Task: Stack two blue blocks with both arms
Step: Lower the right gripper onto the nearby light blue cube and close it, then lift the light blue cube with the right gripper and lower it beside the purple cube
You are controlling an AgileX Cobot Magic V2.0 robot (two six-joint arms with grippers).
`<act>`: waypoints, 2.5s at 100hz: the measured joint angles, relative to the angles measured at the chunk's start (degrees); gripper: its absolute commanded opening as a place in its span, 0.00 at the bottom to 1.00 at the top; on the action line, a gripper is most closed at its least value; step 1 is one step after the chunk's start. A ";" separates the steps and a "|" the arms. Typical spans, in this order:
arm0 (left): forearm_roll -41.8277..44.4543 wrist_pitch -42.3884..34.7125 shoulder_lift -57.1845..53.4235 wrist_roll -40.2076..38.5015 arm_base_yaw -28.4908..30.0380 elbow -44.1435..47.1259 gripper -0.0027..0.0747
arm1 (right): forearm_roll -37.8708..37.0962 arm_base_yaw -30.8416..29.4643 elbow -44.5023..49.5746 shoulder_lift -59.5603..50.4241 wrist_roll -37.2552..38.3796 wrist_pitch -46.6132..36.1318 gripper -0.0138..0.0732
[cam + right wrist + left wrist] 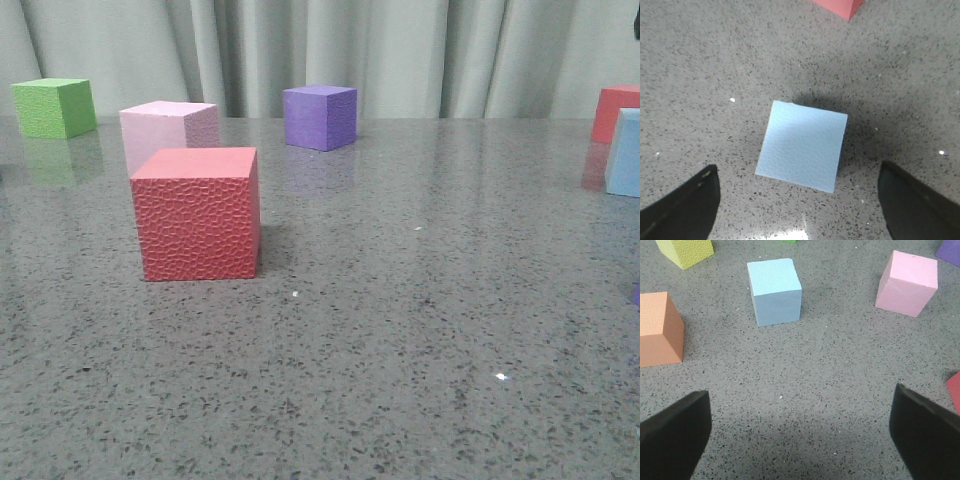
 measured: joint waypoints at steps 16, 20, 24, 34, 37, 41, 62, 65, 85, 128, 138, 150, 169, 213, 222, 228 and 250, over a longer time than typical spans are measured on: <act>0.00 0.00 0.00 0.00 0.00 0.00 0.93 | -0.19 0.00 -0.09 3.29 0.68 0.15 0.89; 0.00 -0.03 0.00 0.00 0.00 0.00 0.93 | -0.19 0.00 -0.09 4.01 0.78 0.15 0.89; 0.00 -0.03 0.00 0.00 0.00 0.00 0.93 | -0.19 0.00 -0.09 4.48 0.99 0.15 0.89; 0.00 -0.03 0.00 0.00 0.00 0.00 0.93 | -0.19 0.00 -0.24 5.81 1.22 0.15 0.89; 0.00 -0.03 0.00 0.00 0.00 0.00 0.93 | -0.27 0.00 -0.37 6.20 1.22 0.15 0.89; 0.00 -0.03 0.00 0.00 0.00 0.00 0.93 | -0.27 0.00 -0.77 6.78 1.22 0.02 0.89; 0.00 -0.12 0.00 0.00 0.00 0.00 0.93 | -0.41 0.00 -2.09 9.36 1.46 -0.64 0.89; 0.00 -0.12 0.00 0.00 0.00 0.00 0.93 | -0.46 0.00 -2.09 9.65 1.46 -0.78 0.89; 0.00 -0.12 0.00 0.00 0.00 0.00 0.93 | -0.46 0.00 -2.30 12.01 1.68 -0.91 0.89; 0.00 -0.12 0.00 0.00 0.00 0.00 0.93 | -0.59 0.00 -2.42 12.96 1.68 -1.01 0.58; 0.00 -0.12 0.00 0.00 0.00 0.00 0.93 | -0.59 0.00 -2.42 12.96 1.68 -1.01 0.51; 0.00 -0.12 0.00 0.00 0.00 0.00 0.93 | -0.59 0.00 -2.53 12.96 1.68 -1.01 0.50; 0.00 -0.12 0.00 0.00 0.00 0.00 0.93 | -0.59 0.00 -6.02 13.22 1.68 3.23 0.50; 0.00 -0.12 0.00 0.00 0.00 0.00 0.93 | -0.86 11.10 -19.36 13.02 0.82 10.72 0.51; 0.00 -0.12 0.00 0.00 0.00 0.00 0.93 | -0.76 13.98 -20.01 13.02 0.82 10.08 0.51; 0.00 -0.12 0.00 0.00 0.00 0.00 0.93 | -0.40 15.78 -20.44 13.26 1.19 9.68 0.51; 0.00 -0.12 0.00 0.00 0.00 0.00 0.93 | -0.16 20.75 -23.38 17.54 3.67 9.65 0.51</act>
